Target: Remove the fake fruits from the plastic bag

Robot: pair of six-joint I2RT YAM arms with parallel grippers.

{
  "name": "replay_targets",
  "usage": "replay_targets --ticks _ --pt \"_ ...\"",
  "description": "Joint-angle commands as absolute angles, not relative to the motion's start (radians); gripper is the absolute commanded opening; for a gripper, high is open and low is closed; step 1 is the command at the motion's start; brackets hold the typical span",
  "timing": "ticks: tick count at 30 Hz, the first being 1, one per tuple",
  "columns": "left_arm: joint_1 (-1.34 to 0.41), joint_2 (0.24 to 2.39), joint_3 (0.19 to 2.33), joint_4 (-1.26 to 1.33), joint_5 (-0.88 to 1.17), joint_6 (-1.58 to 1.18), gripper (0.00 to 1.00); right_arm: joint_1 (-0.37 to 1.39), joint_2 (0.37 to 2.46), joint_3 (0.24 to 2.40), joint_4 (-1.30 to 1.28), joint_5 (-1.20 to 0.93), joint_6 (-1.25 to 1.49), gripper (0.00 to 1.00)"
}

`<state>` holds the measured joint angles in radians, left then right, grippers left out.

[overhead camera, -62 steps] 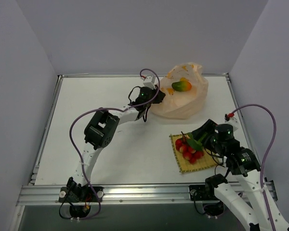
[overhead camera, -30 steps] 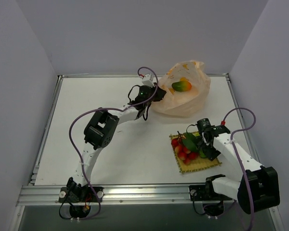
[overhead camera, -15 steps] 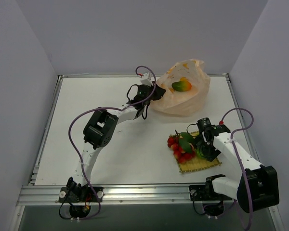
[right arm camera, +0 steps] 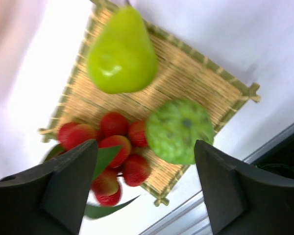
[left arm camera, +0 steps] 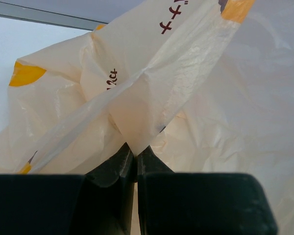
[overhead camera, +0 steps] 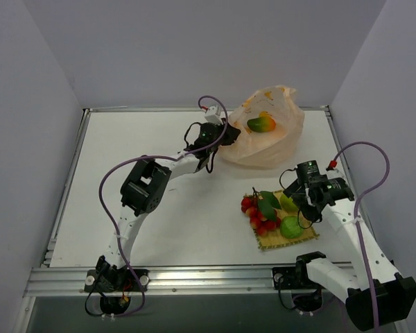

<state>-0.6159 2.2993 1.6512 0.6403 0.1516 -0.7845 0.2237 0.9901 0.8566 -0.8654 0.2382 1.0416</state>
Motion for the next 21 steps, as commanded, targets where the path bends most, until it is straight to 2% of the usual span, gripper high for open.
replay_targets --ticks 1,2,4,5,8,13,21 --pt "-0.629 2.194 1.671 0.683 0.141 -0.733 0.02 0.244 0.954 1.004 -0.902 0.342 1.003 0.68" --pt "-0.63 2.191 1.663 0.686 0.14 -0.732 0.02 0.253 0.956 1.062 -0.876 0.359 0.977 0.54" --pt "-0.635 2.186 1.655 0.689 0.137 -0.726 0.02 0.276 0.969 1.107 -0.789 0.373 0.936 0.36" --pt "-0.641 2.186 1.649 0.69 0.135 -0.715 0.02 0.303 0.995 1.123 -0.741 0.367 0.867 0.21" --pt "-0.649 2.183 1.643 0.683 0.132 -0.701 0.02 0.359 1.044 1.141 -0.535 0.313 0.74 0.11" --pt "-0.657 2.164 1.602 0.692 0.12 -0.678 0.02 0.373 1.248 1.146 -0.197 0.218 0.572 0.11" --pt "-0.667 2.154 1.545 0.722 0.109 -0.646 0.02 0.335 1.705 1.336 0.029 0.249 0.442 0.13"
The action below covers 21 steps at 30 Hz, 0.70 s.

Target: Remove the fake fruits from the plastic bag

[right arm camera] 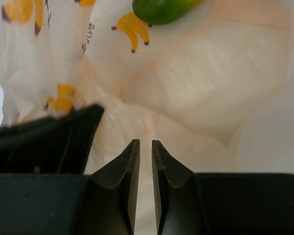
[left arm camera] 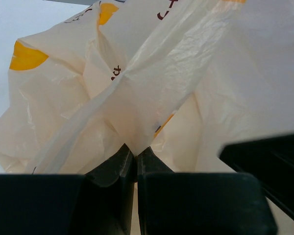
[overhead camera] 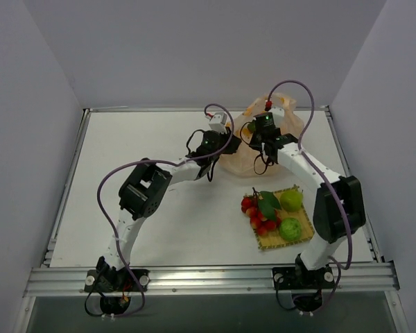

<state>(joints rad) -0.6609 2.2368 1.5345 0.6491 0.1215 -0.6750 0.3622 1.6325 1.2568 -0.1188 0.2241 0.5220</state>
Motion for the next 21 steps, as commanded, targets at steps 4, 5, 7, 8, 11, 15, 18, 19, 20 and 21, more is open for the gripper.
replay_targets --ticks 4,5,7,8,11,15,18,19,20,21 --pt "-0.666 2.152 1.542 0.732 0.121 -0.655 0.02 0.249 1.868 1.432 0.112 0.219 0.431 0.17" --pt "-0.663 2.152 1.539 0.733 0.124 -0.66 0.03 0.236 1.929 1.48 0.11 0.221 0.431 0.18" --pt "-0.661 2.149 1.537 0.741 0.13 -0.667 0.02 0.215 2.003 1.52 0.112 0.236 0.449 0.24" --pt "-0.66 2.151 1.539 0.742 0.133 -0.678 0.02 0.21 2.025 1.557 0.11 0.254 0.463 0.26" --pt "-0.658 2.155 1.542 0.75 0.149 -0.696 0.02 0.199 2.087 1.604 0.115 0.327 0.517 0.37" --pt "-0.658 2.155 1.54 0.755 0.152 -0.7 0.02 0.195 2.169 1.684 0.129 0.367 0.63 0.6" --pt "-0.655 2.158 1.542 0.752 0.15 -0.696 0.02 0.193 2.223 1.738 0.13 0.387 0.687 0.76" --pt "-0.653 2.16 1.543 0.752 0.149 -0.696 0.02 0.192 2.236 1.758 0.13 0.387 0.722 0.8" --pt "-0.65 2.163 1.546 0.75 0.149 -0.696 0.03 0.192 2.253 1.762 0.132 0.393 0.744 0.82" --pt "-0.649 2.171 1.549 0.749 0.147 -0.698 0.02 0.19 2.263 1.767 0.133 0.388 0.765 0.82"
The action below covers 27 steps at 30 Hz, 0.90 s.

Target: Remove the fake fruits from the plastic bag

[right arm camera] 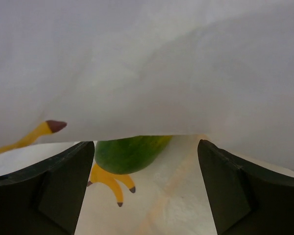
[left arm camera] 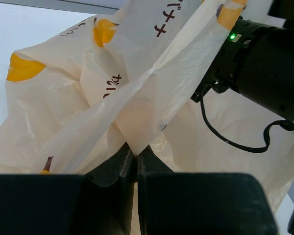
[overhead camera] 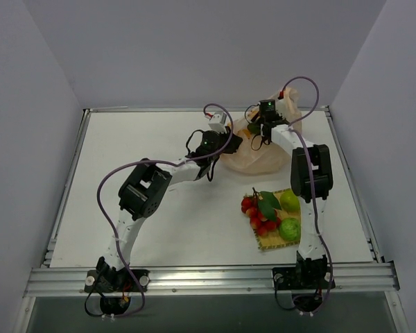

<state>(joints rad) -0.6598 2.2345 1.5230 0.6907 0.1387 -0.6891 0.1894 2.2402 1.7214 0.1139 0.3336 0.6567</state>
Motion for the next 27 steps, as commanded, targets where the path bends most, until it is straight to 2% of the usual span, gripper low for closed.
replay_targets --ticks 1,5,7,12,14,16,17,18,22,27 --pt "-0.647 2.174 1.552 0.744 0.149 -0.699 0.02 0.19 2.272 1.769 0.15 0.384 0.799 0.83" --pt "-0.644 2.195 1.557 0.75 0.153 -0.712 0.02 0.189 2.327 1.801 0.153 0.419 0.876 0.88" --pt "-0.646 2.2 1.559 0.753 0.153 -0.713 0.02 0.19 2.336 1.801 0.166 0.443 0.908 0.94" --pt "-0.64 2.212 1.563 0.75 0.156 -0.713 0.02 0.187 2.379 1.818 0.224 0.448 0.934 0.91" --pt "-0.637 2.214 1.563 0.752 0.156 -0.715 0.02 0.187 2.391 1.827 0.225 0.452 0.927 0.8" --pt "-0.637 2.215 1.565 0.749 0.153 -0.713 0.03 0.187 2.398 1.83 0.233 0.453 0.913 0.56" --pt "-0.635 2.217 1.566 0.746 0.152 -0.713 0.02 0.19 2.395 1.829 0.235 0.453 0.888 0.49" --pt "-0.635 2.218 1.571 0.741 0.152 -0.713 0.02 0.19 2.39 1.818 0.242 0.449 0.873 0.28" --pt "-0.635 2.23 1.598 0.727 0.149 -0.719 0.02 0.193 2.269 1.683 0.339 0.379 0.772 0.13" --pt "-0.637 2.261 1.654 0.709 0.14 -0.742 0.02 0.19 2.094 1.505 0.403 0.318 0.648 0.11"
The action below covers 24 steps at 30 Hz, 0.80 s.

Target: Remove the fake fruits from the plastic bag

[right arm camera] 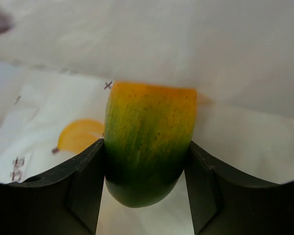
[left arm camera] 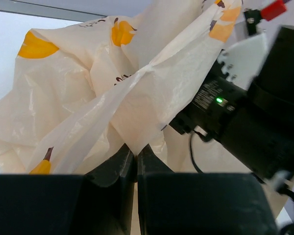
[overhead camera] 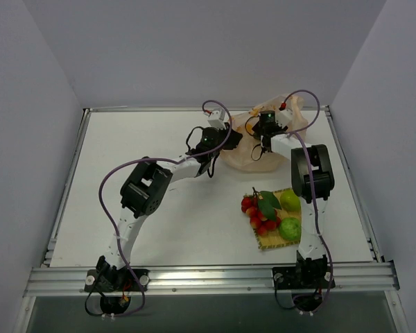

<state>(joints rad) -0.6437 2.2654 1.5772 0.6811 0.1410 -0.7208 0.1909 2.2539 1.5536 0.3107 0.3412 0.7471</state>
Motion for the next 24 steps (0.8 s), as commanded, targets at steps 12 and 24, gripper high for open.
replay_targets --ticks 12,24 --pt "-0.653 2.391 1.902 0.585 0.095 -0.772 0.02 0.181 1.695 1.243 0.393 0.224 0.428 0.08" --pt "-0.689 2.557 2.23 0.425 0.095 -0.735 0.02 0.172 1.289 1.092 0.198 0.087 0.472 0.08"
